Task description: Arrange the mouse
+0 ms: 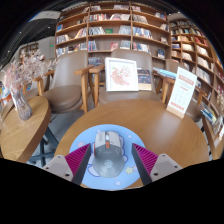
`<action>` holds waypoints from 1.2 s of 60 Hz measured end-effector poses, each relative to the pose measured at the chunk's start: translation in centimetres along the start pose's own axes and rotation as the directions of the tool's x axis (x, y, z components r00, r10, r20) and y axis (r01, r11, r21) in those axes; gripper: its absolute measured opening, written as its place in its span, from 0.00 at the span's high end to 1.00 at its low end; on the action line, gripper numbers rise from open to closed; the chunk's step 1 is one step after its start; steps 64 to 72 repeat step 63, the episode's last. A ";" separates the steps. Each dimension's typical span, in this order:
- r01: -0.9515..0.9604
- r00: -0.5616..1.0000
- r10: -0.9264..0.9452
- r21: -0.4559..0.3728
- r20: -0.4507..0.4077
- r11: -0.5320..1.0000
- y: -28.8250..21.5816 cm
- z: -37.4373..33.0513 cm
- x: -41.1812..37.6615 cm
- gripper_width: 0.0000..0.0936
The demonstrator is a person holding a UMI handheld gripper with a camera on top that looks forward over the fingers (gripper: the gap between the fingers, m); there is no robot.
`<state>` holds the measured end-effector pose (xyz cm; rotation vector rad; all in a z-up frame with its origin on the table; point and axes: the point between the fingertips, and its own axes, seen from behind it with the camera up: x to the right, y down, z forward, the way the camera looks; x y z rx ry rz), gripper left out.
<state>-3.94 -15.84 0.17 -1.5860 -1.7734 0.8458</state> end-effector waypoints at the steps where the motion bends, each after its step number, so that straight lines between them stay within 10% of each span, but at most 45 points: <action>1: 0.001 1.000 -0.001 0.006 -0.008 1.000 -0.2 -0.4 0.3 0.12; 35: -0.049 0.997 0.050 0.023 -0.053 0.999 9.6 -28.4 7.7 0.09; 72: -0.107 0.989 0.112 0.055 -0.094 0.993 11.9 -33.6 12.0 0.09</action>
